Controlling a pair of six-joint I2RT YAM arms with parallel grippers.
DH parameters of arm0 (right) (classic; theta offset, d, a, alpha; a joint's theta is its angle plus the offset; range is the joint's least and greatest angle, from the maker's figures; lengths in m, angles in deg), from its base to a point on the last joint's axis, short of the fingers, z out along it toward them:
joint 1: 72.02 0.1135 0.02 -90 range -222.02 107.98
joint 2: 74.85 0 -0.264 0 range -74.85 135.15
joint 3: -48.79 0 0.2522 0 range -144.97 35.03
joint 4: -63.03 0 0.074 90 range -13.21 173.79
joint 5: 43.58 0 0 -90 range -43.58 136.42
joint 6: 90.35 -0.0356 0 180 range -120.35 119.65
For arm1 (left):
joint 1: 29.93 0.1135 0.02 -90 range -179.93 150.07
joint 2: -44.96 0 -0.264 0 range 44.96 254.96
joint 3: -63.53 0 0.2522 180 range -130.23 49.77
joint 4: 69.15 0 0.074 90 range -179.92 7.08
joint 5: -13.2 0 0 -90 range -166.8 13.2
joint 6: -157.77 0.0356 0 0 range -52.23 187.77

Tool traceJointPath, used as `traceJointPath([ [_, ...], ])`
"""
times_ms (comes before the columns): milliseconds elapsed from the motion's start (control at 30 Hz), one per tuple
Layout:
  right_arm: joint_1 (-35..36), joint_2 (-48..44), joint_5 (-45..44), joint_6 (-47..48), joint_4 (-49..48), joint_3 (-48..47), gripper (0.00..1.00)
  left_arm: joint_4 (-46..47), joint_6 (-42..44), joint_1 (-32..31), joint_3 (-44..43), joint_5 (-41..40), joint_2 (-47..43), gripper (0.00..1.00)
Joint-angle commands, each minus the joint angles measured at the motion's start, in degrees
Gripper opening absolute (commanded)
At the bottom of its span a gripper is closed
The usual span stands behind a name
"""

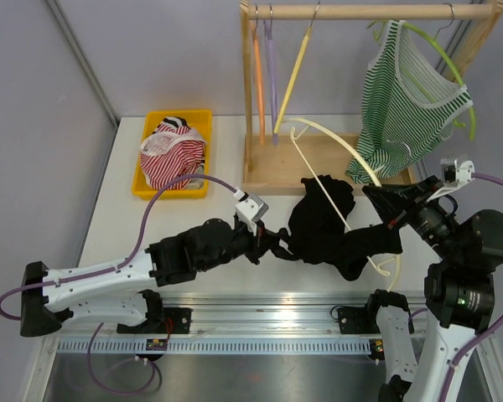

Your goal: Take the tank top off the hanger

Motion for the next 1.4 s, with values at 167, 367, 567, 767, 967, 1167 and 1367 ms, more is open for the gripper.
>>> traceJointPath([
  [167, -0.08, 8.0, -6.46, -1.8, -17.73, -1.85, 0.0, -1.63, -1.11, -5.74, 4.36, 8.18, -6.02, 0.0],
  [367, 0.0, 13.36, -6.99, -1.44, -20.37, -4.67, 0.0, -2.59, -2.43, -8.47, 5.94, 5.72, -6.64, 0.0],
  [567, 0.0, 17.4, -6.56, -1.97, -23.27, -6.25, 0.0, -2.33, -2.78, -9.43, 5.59, 6.42, -6.29, 0.0],
  [767, 1.23, 20.39, -6.82, -2.32, -25.47, -7.31, 0.0, 2.76, -3.48, -11.02, 7.52, 16.42, -5.24, 0.0],
  [967, 3.95, 21.01, -8.66, -1.62, -25.91, -6.52, 0.0, 13.13, -6.38, -14.7, 9.11, 28.04, -5.32, 0.0],
  [1167, 6.77, 21.27, -10.6, -0.48, -24.69, -6.6, 0.0, 13.32, -6.56, -19.01, 7.88, 27.7, -2.51, 0.0],
  [1367, 8.79, 21.28, -11.56, 0.49, -23.1, -7.66, 0.0, 9.64, -5.68, -21.74, 6.65, 14.45, -1.72, 0.0],
])
